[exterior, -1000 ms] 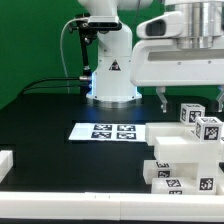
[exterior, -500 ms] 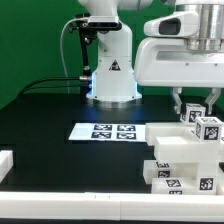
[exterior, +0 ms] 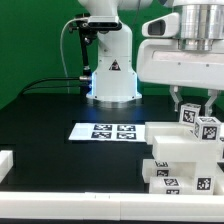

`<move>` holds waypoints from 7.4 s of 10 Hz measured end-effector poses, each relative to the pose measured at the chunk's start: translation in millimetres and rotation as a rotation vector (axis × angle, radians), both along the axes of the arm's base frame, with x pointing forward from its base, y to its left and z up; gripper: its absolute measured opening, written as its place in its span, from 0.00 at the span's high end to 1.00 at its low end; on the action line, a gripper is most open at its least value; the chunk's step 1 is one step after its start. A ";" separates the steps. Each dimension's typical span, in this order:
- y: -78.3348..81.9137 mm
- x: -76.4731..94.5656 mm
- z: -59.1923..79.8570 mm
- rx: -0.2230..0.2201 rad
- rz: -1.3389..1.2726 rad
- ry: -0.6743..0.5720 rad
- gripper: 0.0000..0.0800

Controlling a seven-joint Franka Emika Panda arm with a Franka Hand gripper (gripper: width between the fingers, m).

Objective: Assemble chair

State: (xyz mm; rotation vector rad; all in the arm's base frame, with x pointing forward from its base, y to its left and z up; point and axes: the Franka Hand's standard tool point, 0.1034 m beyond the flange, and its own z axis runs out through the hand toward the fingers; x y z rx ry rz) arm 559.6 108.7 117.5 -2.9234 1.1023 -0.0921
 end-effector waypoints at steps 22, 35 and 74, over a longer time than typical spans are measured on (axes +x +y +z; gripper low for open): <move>9.3 3.0 1.0 -0.048 0.492 0.001 0.65; -3.5 6.7 -0.6 0.067 -0.283 -0.016 0.23; -9.5 25.7 1.4 0.078 0.233 -0.010 0.19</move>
Offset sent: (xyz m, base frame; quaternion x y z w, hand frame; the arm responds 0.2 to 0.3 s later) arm 0.0000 0.0000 0.0000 0.0000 0.0000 0.1938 0.9810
